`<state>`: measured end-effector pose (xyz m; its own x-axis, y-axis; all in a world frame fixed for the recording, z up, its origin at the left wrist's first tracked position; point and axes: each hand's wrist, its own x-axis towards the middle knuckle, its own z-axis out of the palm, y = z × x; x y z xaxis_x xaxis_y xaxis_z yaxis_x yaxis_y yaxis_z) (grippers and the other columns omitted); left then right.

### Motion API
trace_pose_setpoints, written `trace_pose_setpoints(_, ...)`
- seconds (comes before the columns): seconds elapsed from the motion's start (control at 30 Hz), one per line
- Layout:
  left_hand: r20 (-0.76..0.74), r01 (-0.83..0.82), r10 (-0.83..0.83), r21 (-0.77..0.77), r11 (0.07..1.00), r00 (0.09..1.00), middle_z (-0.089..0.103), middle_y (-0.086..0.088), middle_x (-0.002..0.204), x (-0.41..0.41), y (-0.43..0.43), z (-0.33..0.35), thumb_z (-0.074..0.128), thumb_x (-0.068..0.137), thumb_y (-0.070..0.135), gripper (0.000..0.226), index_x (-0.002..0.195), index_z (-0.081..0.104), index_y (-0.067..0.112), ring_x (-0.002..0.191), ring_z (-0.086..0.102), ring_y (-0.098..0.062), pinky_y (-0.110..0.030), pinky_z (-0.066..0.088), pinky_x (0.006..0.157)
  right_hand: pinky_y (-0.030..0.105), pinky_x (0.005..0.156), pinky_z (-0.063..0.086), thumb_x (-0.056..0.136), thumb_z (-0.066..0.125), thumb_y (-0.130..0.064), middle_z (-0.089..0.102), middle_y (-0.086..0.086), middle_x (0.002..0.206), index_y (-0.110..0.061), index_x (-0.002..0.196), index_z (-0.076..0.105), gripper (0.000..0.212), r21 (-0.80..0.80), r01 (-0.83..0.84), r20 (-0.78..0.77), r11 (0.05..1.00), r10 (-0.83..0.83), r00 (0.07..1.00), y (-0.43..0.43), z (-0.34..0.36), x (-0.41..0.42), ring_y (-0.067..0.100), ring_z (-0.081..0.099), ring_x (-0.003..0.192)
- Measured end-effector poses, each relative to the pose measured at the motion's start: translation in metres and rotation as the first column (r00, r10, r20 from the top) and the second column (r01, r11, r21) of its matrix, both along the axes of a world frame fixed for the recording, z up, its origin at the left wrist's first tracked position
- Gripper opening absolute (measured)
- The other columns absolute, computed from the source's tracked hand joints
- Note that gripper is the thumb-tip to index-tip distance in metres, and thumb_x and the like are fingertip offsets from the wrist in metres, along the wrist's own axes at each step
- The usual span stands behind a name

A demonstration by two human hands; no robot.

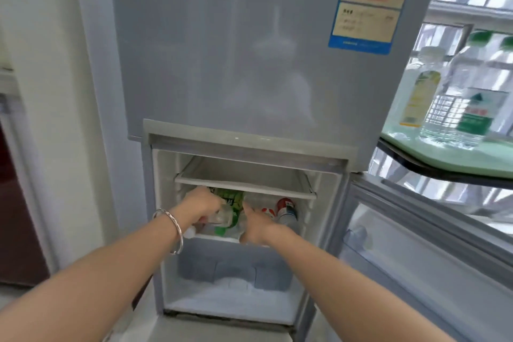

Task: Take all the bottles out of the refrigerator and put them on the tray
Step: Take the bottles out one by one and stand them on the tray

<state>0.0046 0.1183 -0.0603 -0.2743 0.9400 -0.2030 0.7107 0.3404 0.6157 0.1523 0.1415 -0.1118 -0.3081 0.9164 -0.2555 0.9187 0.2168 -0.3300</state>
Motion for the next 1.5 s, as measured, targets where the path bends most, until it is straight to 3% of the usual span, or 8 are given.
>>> trace_pose_setpoints(0.13,-0.16,0.014,0.003,0.103,0.995,0.987,0.074,-0.015,0.093,0.031,-0.037,0.058,0.063,0.077,0.028,0.026,0.086,0.066,0.005,0.081,0.069,-0.026,-0.025,0.051,0.067,0.043,0.11,0.04,0.08,0.077,-0.027,0.031,0.013,0.157,-0.022,0.156,-0.007,0.114,0.028,-0.053,-0.07,0.998,0.055,0.996,-0.025,0.024,0.029,0.035,0.041,0.136)
trace_pose_setpoints(0.3,-0.276,0.093,-0.012,0.282,0.955,0.961,0.063,-0.003,0.059,0.085,-0.075,0.13,0.058,0.073,0.046,0.035,0.068,0.062,0.011,0.058,0.059,-0.02,-0.024,0.037,0.05,0.031,0.104,0.037,0.068,0.085,-0.038,0.032,0.006,0.155,-0.018,0.155,-0.007,0.128,0.025,-0.063,-0.332,0.998,0.068,0.941,-0.057,0.063,0.062,0.03,0.04,0.138)
trace_pose_setpoints(0.5,-0.371,0.138,0.068,0.502,0.854,0.926,0.061,-0.002,0.083,0.155,-0.117,0.196,0.061,0.067,0.061,0.05,0.082,0.056,0.013,0.075,0.056,-0.025,-0.026,0.042,0.06,0.042,0.104,0.048,0.068,0.085,-0.041,0.06,0.004,0.133,-0.013,0.138,0.045,0.085,0.193,0.051,-0.537,0.98,0.063,0.841,-0.103,0.122,0.121,0.023,0.059,0.121)
trace_pose_setpoints(0.7,-0.281,0.255,-0.049,0.767,0.589,0.959,0.066,0.003,0.067,0.232,-0.128,0.254,0.048,0.058,0.09,0.076,0.069,0.066,0.017,0.063,0.064,-0.017,-0.029,0.05,0.061,0.029,0.08,0.058,0.064,0.085,-0.045,0.068,-0.006,0.101,-0.018,0.119,0.055,0.069,0.301,0.319,-0.804,0.899,0.06,0.592,-0.134,0.183,0.186,0.012,0.067,0.091)
trace_pose_setpoints(0.87,-0.214,0.304,-0.255,0.866,0.398,0.943,0.066,0.0,0.105,0.285,-0.111,0.283,0.045,0.077,0.078,0.075,0.12,0.06,0.019,0.085,0.063,-0.016,-0.029,0.049,0.067,0.022,0.066,0.052,0.077,0.078,-0.042,0.071,0.004,0.097,-0.011,0.134,0.049,0.071,0.429,0.477,-0.837,0.767,0.138,0.53,-0.129,0.232,0.245,0.012,0.067,0.079)
trace_pose_setpoints(1.03,-0.037,0.311,-0.398,0.692,0.652,0.917,0.059,-0.007,0.111,0.325,-0.071,0.255,0.032,0.097,0.056,0.061,0.135,0.041,0.01,0.072,0.053,-0.011,-0.023,0.035,0.052,0.041,0.084,0.056,0.07,0.082,-0.047,0.061,0.013,0.117,-0.009,0.128,0.036,0.083,0.386,0.592,-0.826,0.707,-0.021,0.564,-0.086,0.248,0.293,0.027,0.065,0.099)
trace_pose_setpoints(1.17,0.149,0.325,-0.469,0.542,0.775,0.87,0.064,-0.012,0.104,0.341,-0.037,0.212,0.026,0.099,0.053,0.063,0.123,0.055,0.002,0.073,0.057,-0.019,-0.026,0.043,0.058,0.047,0.097,0.05,0.075,0.08,-0.038,0.064,0.011,0.121,-0.008,0.135,0.047,0.075,0.334,0.51,-0.724,0.793,-0.13,0.677,-0.055,0.243,0.316,0.027,0.063,0.107)
trace_pose_setpoints(1.5,0.213,0.298,-0.464,0.528,0.795,0.86,0.059,-0.014,0.129,0.343,0.007,0.179,0.027,0.095,0.057,0.066,0.136,0.046,0.008,0.115,0.058,-0.031,-0.044,0.045,0.101,0.048,0.109,0.041,0.091,0.064,-0.021,0.067,0.005,0.115,-0.014,0.128,0.058,0.038,0.247,0.371,-0.709,0.895,-0.094,0.699,-0.011,0.223,0.314,0.023,0.06,0.112)
